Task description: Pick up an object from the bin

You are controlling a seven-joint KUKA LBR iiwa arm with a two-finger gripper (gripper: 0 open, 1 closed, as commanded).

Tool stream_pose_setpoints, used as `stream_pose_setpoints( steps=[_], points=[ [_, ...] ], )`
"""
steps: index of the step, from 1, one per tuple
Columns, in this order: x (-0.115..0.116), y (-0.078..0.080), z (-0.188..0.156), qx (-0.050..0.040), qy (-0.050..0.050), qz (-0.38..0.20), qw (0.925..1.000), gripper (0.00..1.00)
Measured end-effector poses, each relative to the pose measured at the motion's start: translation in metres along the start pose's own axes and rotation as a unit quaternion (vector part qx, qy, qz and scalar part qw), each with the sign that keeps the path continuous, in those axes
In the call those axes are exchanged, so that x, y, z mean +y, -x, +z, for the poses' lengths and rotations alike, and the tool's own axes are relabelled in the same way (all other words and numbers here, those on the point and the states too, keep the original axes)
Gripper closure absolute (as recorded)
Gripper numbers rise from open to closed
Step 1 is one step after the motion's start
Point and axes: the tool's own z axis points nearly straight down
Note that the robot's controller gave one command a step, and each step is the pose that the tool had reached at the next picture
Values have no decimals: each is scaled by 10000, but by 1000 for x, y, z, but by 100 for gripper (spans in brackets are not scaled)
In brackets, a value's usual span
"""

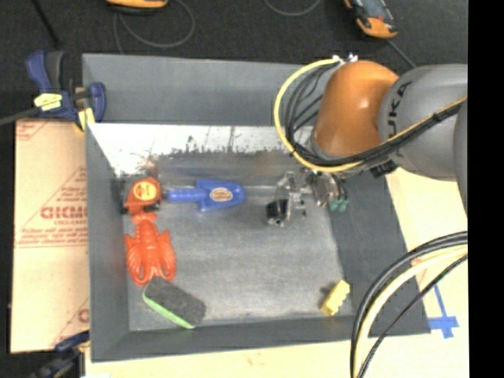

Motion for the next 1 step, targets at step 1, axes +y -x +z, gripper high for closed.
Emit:
stream_pose_setpoints(
  steps=[1],
  points=[
    [26, 4, -201, -58, -8, -178, 9998, 100]
  ],
)
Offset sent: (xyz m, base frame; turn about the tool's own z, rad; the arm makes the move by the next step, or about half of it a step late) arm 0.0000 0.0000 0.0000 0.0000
